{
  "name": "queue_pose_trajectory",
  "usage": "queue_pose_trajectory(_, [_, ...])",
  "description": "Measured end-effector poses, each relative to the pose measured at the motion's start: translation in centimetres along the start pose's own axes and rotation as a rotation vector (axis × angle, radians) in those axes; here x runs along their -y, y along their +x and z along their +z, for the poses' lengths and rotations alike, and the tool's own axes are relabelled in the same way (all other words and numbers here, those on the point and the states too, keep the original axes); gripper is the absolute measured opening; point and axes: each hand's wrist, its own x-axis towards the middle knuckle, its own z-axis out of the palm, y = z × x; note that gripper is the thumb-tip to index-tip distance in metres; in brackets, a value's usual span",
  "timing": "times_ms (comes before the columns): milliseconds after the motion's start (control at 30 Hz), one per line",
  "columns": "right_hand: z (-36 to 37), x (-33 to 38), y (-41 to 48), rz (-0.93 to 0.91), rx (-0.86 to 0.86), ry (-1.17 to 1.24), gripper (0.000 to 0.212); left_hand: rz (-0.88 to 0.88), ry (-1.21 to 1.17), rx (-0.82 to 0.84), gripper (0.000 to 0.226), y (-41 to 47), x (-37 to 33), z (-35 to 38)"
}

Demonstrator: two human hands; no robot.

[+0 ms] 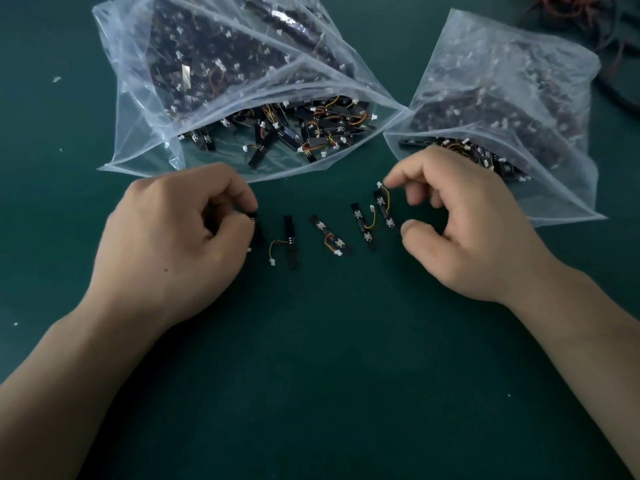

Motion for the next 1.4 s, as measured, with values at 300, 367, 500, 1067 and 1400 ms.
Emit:
queue_pose_trajectory(300, [0.0, 0.6, 0.3, 0.042, 0.094, -0.126, 0.046, 0.008, 0.042, 0.043, 0.021, -0.1, 0.0, 0.0])
queue_pose_trajectory(367, [-0.1, 0.6, 0.2, 0.043, 0.096, -0.115, 0.044, 0.009, 0.065, 0.051, 0.019, -0.1, 0.0, -0.1])
queue_pose_trajectory(500, [-0.2, 0.7, 0.0, 0.051, 0.101, -0.083, 0.042, 0.011, 0.054, 0.084, 0.017, -0.1, 0.0, -0.1])
queue_pose_trajectory(1067, [-0.2, 1.0, 0.0, -0.044, 0.170, -0.072, 0.045, 0.101, 0.054, 0.149, 0.016, -0.6, -0.5, -0.2])
queue_pose_trajectory(1400, [-0.3, 0.6, 0.3, -0.015, 0.180, -0.019, 0.044, 0.209, 0.162, 0.225, 0.052, -0.6, -0.7, -0.1])
